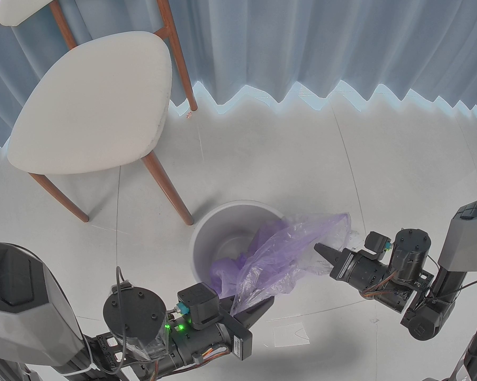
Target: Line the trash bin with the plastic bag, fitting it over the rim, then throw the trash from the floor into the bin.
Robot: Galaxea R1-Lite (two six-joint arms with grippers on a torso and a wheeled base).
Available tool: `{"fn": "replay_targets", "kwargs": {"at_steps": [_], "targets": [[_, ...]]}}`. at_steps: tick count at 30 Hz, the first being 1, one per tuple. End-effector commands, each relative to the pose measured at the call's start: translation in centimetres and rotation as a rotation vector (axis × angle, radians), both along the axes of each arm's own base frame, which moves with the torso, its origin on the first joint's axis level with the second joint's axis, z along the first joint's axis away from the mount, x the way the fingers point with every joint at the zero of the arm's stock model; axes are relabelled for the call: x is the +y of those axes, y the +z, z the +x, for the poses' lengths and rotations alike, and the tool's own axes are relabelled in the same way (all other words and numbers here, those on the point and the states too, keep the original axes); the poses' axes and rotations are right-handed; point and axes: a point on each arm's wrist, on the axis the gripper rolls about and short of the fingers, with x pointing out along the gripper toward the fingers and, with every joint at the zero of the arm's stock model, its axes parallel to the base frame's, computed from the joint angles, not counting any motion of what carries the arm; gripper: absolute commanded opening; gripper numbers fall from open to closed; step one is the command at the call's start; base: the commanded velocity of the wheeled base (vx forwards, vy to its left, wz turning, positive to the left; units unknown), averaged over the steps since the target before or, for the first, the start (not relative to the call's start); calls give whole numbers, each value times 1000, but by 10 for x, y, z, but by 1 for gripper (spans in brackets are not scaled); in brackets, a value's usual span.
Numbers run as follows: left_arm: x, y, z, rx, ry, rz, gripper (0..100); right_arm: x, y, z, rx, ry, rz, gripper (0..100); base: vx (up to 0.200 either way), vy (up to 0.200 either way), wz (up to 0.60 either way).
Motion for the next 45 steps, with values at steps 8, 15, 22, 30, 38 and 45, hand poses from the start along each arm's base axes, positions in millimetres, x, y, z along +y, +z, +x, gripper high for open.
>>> {"fn": "replay_targets", "kwargs": {"at_steps": [8,15,22,30,38,45], "targets": [[-1,3,0,13,16,-28,100,0,3,-1,-14,1,8,0,0,0,0],[-2,12,0,5,66,-76,100,-7,20,-4,-58,-11,38,0,0,0,0],[-1,29,7,-28,135,-148,100,-10,28,-8,-80,-12,47,0,0,0,0],[8,46,23,-73,213,-202,100,-12,26,-8,-69,-14,39,0,0,0,0],[12,36,36,-63,247,-176,100,-12,25,-7,-72,-17,39,0,0,0,0],[11,2,41,13,248,-74,100,-13,35,-8,-104,-19,60,0,0,0,0]]}}
